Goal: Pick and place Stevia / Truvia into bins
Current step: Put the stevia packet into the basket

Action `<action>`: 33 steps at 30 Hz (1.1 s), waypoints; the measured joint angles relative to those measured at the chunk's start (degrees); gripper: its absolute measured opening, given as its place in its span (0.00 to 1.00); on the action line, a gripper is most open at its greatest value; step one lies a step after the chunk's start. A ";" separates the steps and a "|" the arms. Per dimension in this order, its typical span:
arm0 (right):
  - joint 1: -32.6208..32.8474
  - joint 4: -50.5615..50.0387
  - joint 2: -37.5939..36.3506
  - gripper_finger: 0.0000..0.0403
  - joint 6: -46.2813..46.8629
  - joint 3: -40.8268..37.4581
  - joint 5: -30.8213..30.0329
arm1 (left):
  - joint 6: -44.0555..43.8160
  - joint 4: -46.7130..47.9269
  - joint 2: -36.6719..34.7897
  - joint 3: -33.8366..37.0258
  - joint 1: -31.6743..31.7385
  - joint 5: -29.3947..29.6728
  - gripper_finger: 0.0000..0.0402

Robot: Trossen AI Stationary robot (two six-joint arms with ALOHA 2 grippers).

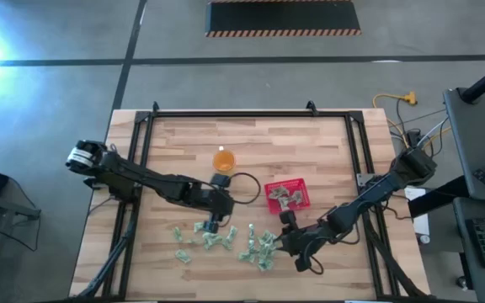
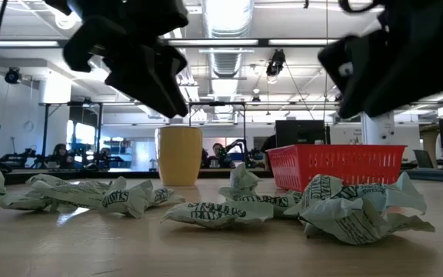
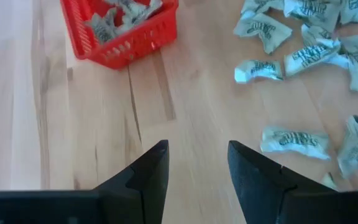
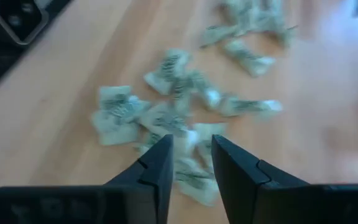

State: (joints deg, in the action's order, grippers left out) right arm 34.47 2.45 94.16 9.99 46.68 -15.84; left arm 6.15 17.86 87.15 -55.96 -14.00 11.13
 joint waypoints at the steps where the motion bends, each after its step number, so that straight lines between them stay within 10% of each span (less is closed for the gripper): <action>1: -0.25 -0.10 0.61 0.27 0.54 -0.10 1.34 | -0.96 -0.78 -0.92 0.85 -0.07 0.05 0.37; 33: -4.16 -0.94 8.36 0.26 2.02 0.17 4.31 | -5.30 -2.76 -12.96 9.72 -0.57 4.38 0.37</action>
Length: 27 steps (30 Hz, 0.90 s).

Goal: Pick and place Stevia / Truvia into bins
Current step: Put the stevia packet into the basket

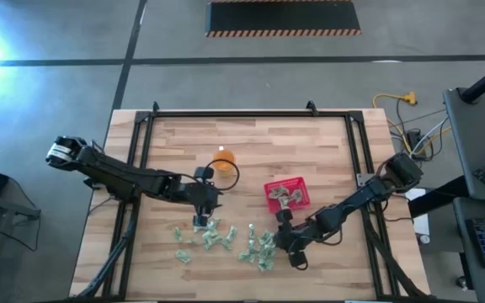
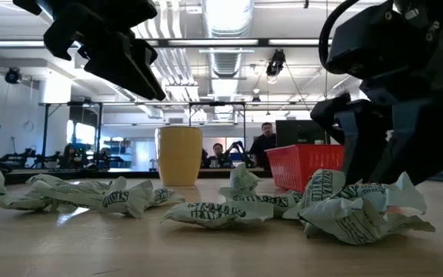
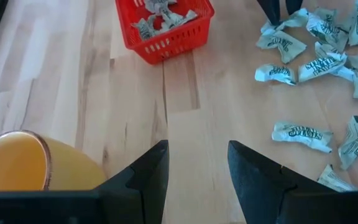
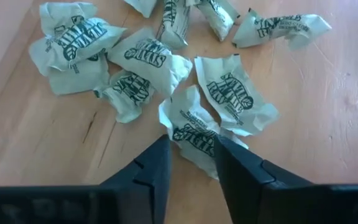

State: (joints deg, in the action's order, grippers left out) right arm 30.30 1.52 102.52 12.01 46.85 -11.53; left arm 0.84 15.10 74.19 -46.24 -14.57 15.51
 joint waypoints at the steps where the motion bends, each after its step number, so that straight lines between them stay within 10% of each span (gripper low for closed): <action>1: 0.00 -0.09 0.00 0.23 -0.04 0.00 0.02 | 0.00 -0.06 -0.10 0.00 0.00 0.00 0.37; 9: 0.00 -2.70 -0.07 0.03 -0.84 0.87 0.03 | 0.02 -0.05 -0.20 0.31 0.00 0.00 0.37; 27: 0.22 -8.99 -7.82 0.02 -1.49 1.42 -3.96 | 0.02 -0.03 -0.20 0.52 0.01 -0.03 0.37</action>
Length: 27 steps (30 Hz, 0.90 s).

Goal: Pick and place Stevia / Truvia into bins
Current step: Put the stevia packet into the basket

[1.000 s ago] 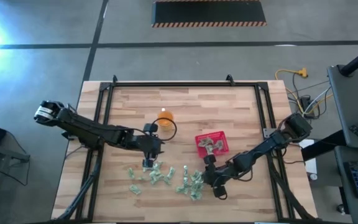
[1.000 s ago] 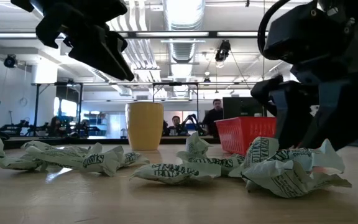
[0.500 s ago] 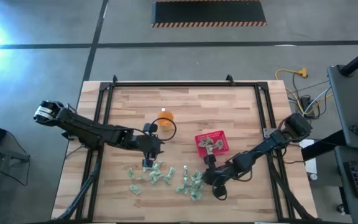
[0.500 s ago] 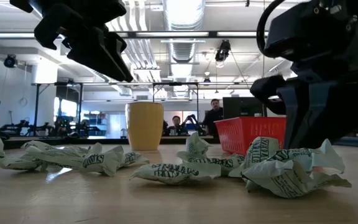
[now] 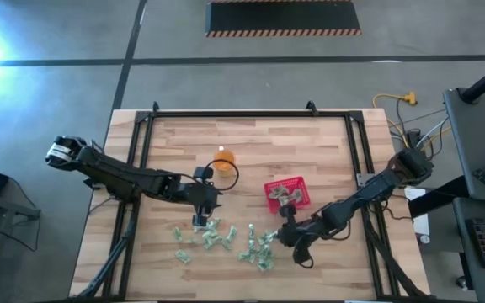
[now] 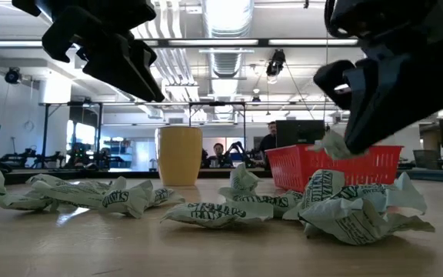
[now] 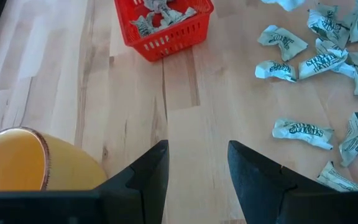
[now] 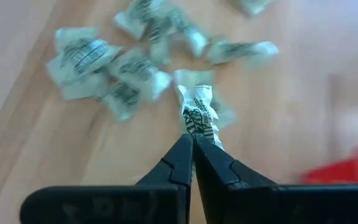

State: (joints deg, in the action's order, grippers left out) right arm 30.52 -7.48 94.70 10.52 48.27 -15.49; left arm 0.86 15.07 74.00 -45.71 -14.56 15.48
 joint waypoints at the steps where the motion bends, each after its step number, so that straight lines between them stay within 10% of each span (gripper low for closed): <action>1: 0.07 -1.46 -0.82 0.02 -0.03 0.00 -1.58 | 0.02 0.01 0.00 0.00 0.02 0.01 0.37; 14: -0.08 -19.19 -9.70 0.02 9.97 -0.04 -29.74 | 1.55 -0.28 0.00 0.15 0.04 0.01 0.37; 27: -1.46 -26.68 -10.24 0.02 19.54 -0.59 -31.01 | 1.55 -1.12 0.00 0.17 0.04 0.01 0.37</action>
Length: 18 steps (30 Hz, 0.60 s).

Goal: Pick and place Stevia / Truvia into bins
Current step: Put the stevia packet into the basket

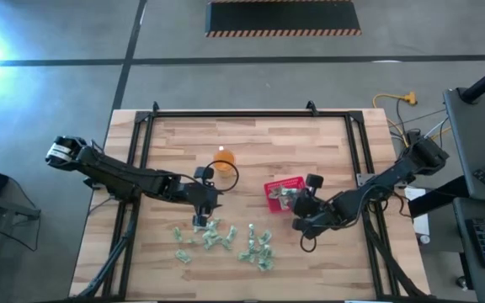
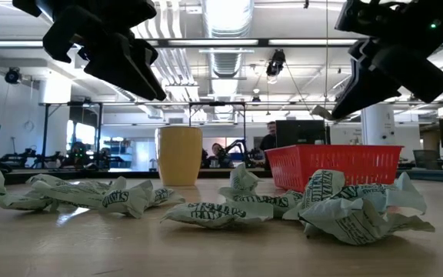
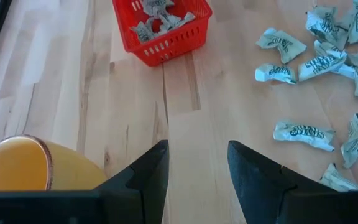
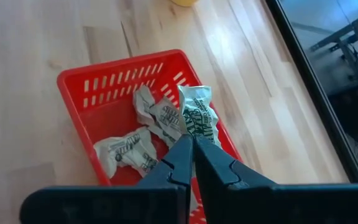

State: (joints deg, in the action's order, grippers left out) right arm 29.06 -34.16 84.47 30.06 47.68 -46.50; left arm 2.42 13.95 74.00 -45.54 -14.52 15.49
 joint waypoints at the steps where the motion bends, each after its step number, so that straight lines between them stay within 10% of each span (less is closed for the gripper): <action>1: -0.01 -0.02 0.00 0.02 0.00 -0.07 0.00 | 0.00 -0.06 0.00 0.00 0.00 0.01 0.37; 18: 0.04 -0.04 -0.47 0.33 -0.48 0.55 0.07 | -8.43 3.55 0.53 0.90 -0.06 -1.53 0.37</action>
State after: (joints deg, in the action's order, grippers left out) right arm 29.10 -34.20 84.00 29.59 48.22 -46.44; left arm -6.02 17.50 74.53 -44.64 -14.58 13.96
